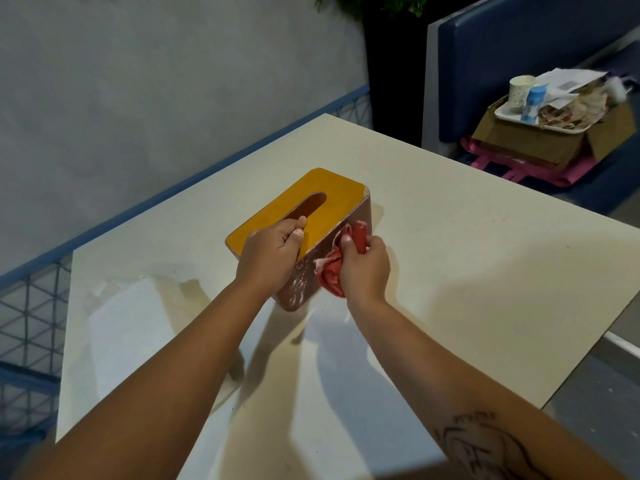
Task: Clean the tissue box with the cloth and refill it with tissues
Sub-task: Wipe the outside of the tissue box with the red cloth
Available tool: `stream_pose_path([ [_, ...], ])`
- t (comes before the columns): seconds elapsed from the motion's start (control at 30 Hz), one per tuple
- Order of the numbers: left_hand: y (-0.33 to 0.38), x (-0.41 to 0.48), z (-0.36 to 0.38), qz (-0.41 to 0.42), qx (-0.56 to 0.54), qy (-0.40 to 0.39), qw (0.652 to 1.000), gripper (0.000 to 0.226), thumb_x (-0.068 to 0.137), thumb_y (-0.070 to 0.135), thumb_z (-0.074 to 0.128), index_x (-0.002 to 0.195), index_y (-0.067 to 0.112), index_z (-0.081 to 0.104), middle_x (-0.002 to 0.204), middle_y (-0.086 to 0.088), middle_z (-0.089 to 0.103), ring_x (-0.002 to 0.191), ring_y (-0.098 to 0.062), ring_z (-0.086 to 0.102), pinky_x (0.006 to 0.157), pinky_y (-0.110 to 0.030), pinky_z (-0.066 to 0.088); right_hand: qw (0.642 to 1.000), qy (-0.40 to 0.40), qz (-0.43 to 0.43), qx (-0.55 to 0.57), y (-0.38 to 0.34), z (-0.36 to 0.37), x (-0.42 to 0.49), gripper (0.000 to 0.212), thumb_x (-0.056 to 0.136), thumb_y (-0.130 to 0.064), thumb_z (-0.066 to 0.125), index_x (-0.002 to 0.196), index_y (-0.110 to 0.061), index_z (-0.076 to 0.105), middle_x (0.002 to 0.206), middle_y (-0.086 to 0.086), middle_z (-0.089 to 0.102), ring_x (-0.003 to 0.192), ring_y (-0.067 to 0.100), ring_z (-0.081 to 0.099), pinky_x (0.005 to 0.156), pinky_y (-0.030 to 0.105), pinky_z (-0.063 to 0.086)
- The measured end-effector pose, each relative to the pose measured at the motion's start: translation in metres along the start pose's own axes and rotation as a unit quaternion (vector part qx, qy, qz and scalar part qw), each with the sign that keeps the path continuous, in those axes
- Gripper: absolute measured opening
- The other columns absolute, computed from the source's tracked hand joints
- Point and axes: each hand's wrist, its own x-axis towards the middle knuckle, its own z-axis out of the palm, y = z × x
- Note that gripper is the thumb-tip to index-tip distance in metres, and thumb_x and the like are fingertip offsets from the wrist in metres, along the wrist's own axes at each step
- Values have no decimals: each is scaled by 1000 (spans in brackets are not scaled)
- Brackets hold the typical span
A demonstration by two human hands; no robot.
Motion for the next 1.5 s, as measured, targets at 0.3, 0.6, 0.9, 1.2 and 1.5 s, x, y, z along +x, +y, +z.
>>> stream_pose_path([
  [0.3,-2,1,0,8,5,-4,1000,35,99,29,37,127,24,57,127,0,61,118,-26,52,98,-45,45,995,-73,-63,18,44,19,-52,42,98,-42,33,96,-11,61,100,19,60,89,22,60,85,32,51],
  [0.6,-4,3,1,-5,-4,-7,1000,36,99,32,37,128,28,56,128,0,61,119,-26,51,96,-47,46,993,-2,93,66,0,2,-8,31,99,-29,44,109,-12,68,95,5,66,84,20,59,75,27,43],
  [0.9,-3,2,1,4,-12,-11,1000,42,94,39,35,129,27,56,129,1,60,121,-25,50,100,-48,43,995,-76,-65,-9,23,14,-59,30,96,-27,52,117,-10,64,111,6,48,89,-2,47,94,13,36],
  [1.2,-2,2,0,-5,-31,-8,999,37,99,33,35,129,25,56,130,0,59,121,-24,50,100,-46,44,999,3,35,21,8,-1,5,29,96,-25,51,113,-8,68,102,10,69,87,20,63,80,26,45],
  [1.5,0,-2,-2,16,-52,-5,999,52,95,40,23,128,20,57,129,-2,59,121,-19,51,98,-30,37,993,-108,-33,-38,34,9,-63,29,95,-24,54,119,-10,63,109,8,49,95,12,51,80,-5,34],
])
